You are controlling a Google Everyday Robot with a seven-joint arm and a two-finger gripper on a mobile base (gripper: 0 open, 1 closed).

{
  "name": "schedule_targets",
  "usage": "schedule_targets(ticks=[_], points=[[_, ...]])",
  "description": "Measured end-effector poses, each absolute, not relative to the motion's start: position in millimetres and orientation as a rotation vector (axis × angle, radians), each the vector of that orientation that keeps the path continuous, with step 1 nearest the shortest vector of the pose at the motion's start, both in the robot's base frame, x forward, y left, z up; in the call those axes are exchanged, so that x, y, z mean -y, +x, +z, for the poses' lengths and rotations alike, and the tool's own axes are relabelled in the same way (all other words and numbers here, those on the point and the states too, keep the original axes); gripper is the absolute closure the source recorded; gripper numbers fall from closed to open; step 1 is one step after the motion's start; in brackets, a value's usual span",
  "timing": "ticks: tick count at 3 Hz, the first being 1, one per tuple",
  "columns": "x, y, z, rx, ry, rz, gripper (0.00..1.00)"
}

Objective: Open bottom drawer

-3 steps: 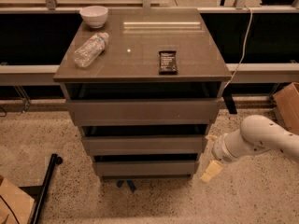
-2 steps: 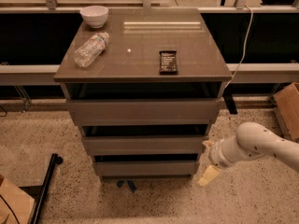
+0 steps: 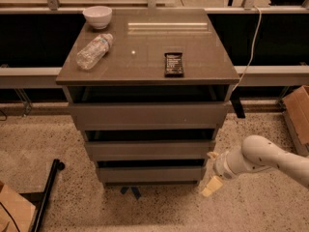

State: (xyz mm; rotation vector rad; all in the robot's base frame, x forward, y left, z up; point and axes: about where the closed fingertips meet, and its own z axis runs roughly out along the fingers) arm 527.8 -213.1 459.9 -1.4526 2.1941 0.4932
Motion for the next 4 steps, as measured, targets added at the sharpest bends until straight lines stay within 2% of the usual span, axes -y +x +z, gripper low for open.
schedule_targets(ticks=[2,3,4], points=[[199,528,429,-2.161,-1.526,0.439,0.0],[174,544,383,-2.089,-1.548,0.495,0.0],[174,544,381,-2.09,-1.546,0.497,0.0]])
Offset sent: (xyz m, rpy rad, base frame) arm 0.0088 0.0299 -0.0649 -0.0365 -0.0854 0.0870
